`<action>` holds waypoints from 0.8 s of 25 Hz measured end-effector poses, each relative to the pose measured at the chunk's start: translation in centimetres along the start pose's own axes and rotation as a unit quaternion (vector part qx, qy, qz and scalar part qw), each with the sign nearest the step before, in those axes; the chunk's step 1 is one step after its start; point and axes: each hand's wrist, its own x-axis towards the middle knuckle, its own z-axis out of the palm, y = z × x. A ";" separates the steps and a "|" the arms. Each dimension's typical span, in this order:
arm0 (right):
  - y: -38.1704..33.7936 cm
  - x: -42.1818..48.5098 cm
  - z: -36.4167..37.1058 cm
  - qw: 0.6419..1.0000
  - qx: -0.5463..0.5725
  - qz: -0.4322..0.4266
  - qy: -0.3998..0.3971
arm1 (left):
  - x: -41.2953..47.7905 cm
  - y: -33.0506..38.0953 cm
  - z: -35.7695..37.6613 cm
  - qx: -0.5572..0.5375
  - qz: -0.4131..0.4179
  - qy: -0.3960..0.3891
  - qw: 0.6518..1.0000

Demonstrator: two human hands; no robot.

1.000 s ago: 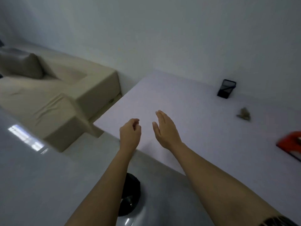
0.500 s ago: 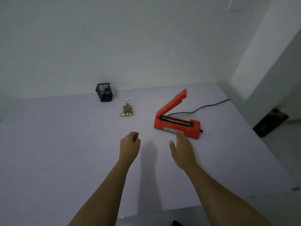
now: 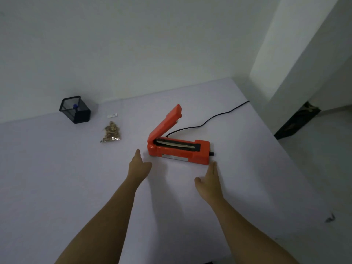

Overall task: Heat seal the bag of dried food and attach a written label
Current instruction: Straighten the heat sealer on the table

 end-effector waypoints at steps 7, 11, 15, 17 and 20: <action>-3.2 4.3 0.5 0.996 0.084 0.027 0.020 | 3.5 1.7 0.3 -0.030 0.036 -0.065 0.997; -5.1 8.8 -0.3 0.996 0.081 0.013 0.017 | 6.7 3.3 0.2 -0.032 0.051 -0.058 0.996; -6.7 14.1 -1.0 0.997 0.077 -0.017 -0.004 | 10.7 5.4 -0.1 -0.024 0.069 -0.042 0.996; -7.6 16.6 -1.3 0.997 0.071 -0.032 -0.012 | 12.6 6.6 -0.1 -0.024 0.067 -0.032 0.997; -9.0 20.7 -1.8 0.997 0.055 -0.053 -0.026 | 15.6 8.5 0.1 -0.033 0.059 -0.021 0.998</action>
